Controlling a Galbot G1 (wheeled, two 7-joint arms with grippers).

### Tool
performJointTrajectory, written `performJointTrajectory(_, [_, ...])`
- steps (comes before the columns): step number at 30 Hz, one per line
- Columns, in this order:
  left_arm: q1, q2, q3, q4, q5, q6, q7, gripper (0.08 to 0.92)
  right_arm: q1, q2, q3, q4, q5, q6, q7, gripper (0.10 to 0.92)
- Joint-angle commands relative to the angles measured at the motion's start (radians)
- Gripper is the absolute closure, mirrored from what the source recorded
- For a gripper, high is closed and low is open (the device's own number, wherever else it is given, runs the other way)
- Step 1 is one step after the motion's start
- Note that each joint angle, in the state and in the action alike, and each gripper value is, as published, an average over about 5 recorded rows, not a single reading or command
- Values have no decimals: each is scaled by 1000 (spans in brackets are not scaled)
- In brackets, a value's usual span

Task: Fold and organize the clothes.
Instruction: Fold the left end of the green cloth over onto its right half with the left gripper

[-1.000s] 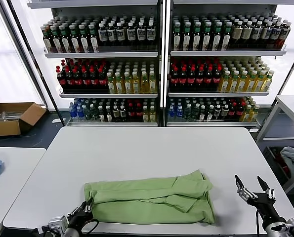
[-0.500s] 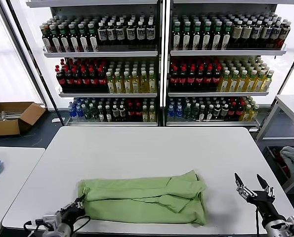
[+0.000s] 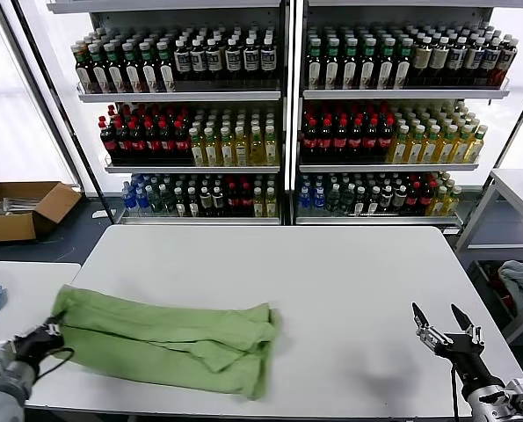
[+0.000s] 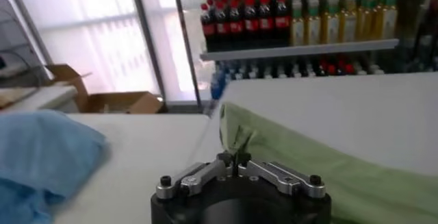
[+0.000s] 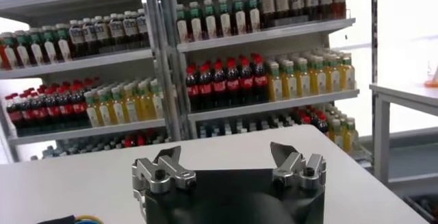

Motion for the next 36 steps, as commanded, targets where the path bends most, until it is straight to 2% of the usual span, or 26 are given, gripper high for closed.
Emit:
performJointTrajectory(1, [-9,129,-132,-36,-30,-3,77,897,3,-1,-17,5,1,1,0,203])
performJointTrajectory(7, [-20,70,32,-221,-82,11,24,898,-7,-4,-23,12,-1,1,0,203])
performJointTrajectory(12, [-31,70,176,-281,-136,9,-29,898,-3,0,-34,5,-9,0,0,203])
performJointTrajectory(21, [-65,53,350,-295,-189,35,-95,897,0,14,-46,-1,-21,-2,1,203])
performJointTrajectory(36, [-60,-4,564,-257,-84,32,-46,897,-9,22,-30,-3,-25,-1,-1,203])
